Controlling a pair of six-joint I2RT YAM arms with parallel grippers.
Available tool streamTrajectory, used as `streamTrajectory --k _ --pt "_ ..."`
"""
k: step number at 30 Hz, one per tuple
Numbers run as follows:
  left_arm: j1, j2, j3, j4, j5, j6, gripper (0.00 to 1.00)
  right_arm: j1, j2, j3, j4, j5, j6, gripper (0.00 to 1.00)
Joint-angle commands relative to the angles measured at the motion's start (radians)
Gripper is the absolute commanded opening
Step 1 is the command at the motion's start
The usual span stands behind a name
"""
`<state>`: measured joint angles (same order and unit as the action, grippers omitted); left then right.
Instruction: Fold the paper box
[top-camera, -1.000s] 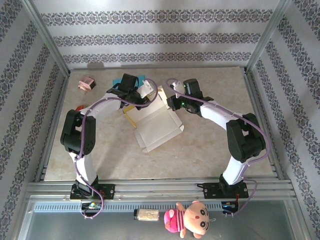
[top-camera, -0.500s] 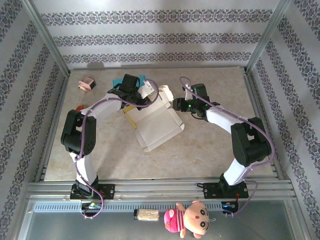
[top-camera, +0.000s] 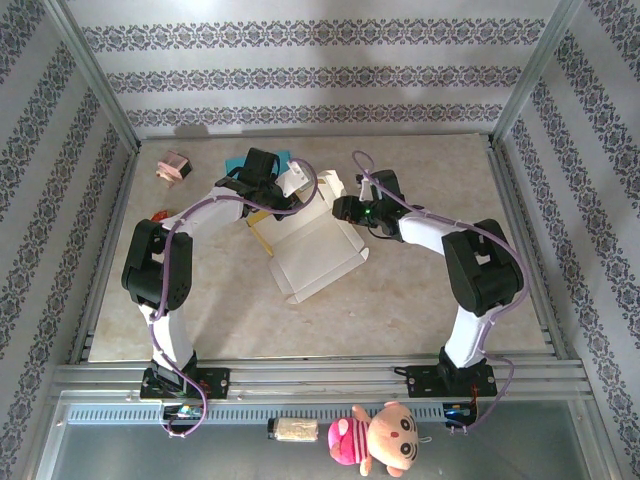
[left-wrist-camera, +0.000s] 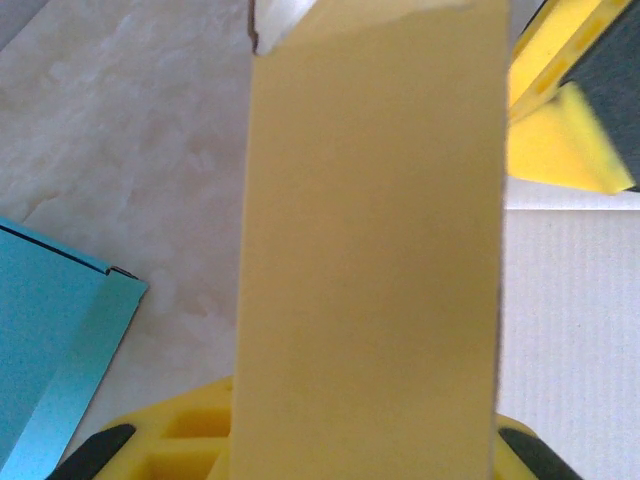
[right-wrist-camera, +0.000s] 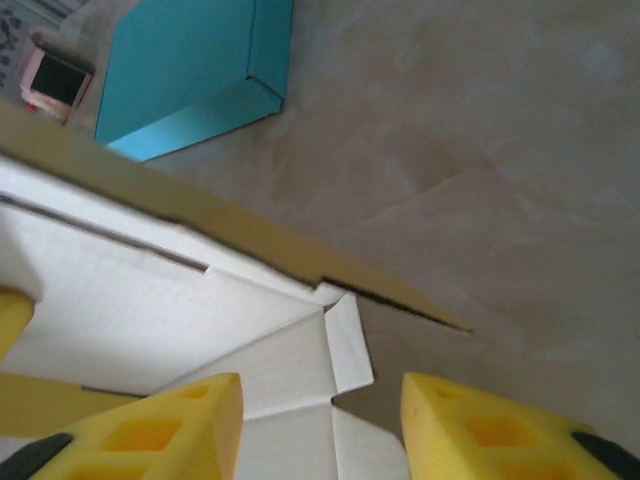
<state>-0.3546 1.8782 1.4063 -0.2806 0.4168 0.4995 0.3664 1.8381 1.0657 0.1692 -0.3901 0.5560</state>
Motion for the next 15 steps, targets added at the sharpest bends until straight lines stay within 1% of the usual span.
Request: streamTrajectory --k 1,6,12,15 --pt "-0.019 0.006 -0.003 -0.003 0.023 -0.002 0.19 0.018 0.022 0.015 0.088 -0.009 0.011 0.44" --pt "-0.019 0.014 0.0 0.001 0.031 -0.006 0.19 0.026 0.038 0.017 0.131 -0.036 0.021 0.43" --pt "-0.018 0.019 0.002 0.003 0.03 -0.01 0.19 0.038 0.049 0.025 0.148 -0.063 0.035 0.31" --pt "-0.02 0.022 0.003 0.002 0.029 -0.01 0.19 0.054 0.049 0.016 0.162 -0.095 0.059 0.31"
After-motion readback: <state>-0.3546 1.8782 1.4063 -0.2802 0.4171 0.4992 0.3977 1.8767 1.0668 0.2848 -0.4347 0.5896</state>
